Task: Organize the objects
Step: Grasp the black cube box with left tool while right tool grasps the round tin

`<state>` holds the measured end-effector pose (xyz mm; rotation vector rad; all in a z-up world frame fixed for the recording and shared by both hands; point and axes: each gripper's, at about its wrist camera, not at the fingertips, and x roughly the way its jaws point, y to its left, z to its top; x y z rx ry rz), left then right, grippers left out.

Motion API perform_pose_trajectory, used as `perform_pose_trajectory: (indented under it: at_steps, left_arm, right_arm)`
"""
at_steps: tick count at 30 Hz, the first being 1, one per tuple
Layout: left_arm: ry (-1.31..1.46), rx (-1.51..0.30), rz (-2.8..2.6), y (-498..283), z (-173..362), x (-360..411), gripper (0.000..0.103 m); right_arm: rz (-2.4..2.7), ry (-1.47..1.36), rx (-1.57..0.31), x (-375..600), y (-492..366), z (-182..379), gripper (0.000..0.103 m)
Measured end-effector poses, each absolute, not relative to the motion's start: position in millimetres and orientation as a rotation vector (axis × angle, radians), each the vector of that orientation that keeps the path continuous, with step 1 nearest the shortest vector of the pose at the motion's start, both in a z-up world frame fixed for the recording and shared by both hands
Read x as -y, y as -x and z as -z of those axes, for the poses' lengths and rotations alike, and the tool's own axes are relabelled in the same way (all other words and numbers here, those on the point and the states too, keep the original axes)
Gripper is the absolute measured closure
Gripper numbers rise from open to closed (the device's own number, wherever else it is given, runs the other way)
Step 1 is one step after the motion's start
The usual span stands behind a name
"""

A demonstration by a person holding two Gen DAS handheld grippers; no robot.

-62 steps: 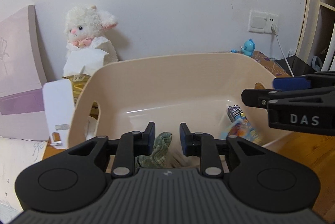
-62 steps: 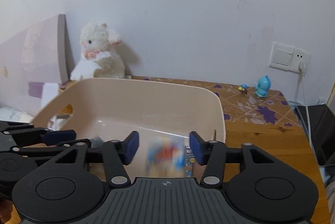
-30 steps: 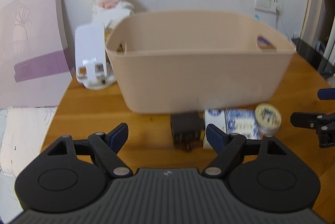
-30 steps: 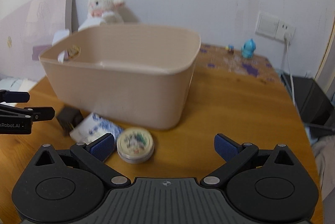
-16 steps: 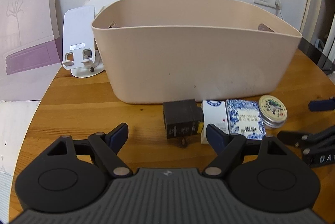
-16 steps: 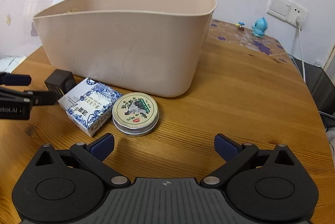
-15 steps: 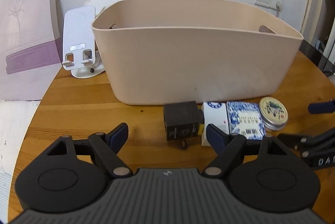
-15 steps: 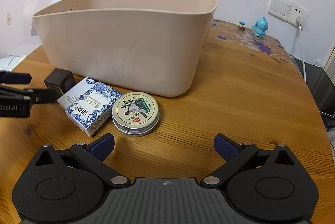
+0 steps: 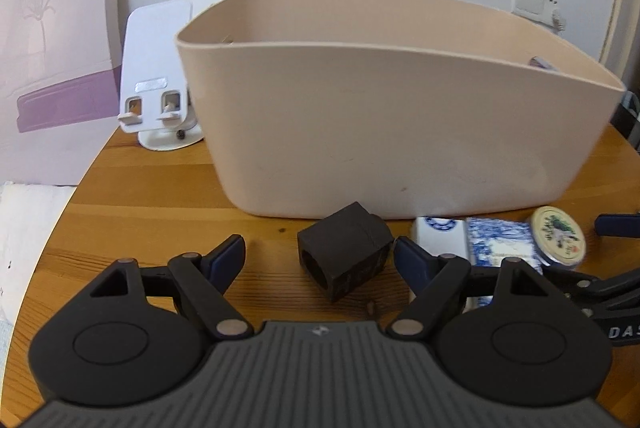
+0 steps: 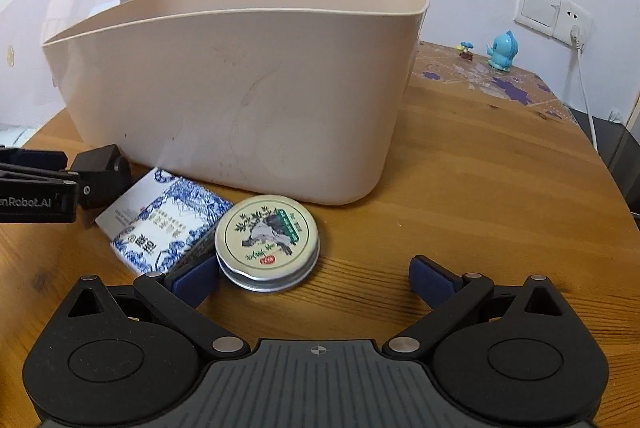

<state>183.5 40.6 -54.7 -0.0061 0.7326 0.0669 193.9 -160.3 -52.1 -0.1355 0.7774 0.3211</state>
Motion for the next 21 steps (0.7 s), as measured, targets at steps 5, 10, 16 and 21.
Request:
perform_pose_trajectory:
  at_steps: [5,10,16,21]
  left_arm:
    - [0.011,-0.730,-0.058,-182.8,61.7,-47.6,0.029]
    - [0.007,-0.717,-0.028,-181.2,59.6,-48.4,0.051]
    - [-0.010,-0.716,-0.011,-176.6,59.0,-44.6,0.053]
    - [-0.028,-0.715,0.006,-166.6,55.9,-42.4,0.053]
  right_arm:
    - [-0.326,0.127,-0.749,160.5,-193.6,53.3,0.009]
    - [-0.350,0.129,-0.715,159.4,-187.5,49.9,0.040]
    - [-0.349,0.122,-0.723,158.7,-186.6,46.2,0.052]
    - [-0.350,0.112,-0.745,163.2,-180.7,42.4,0.053]
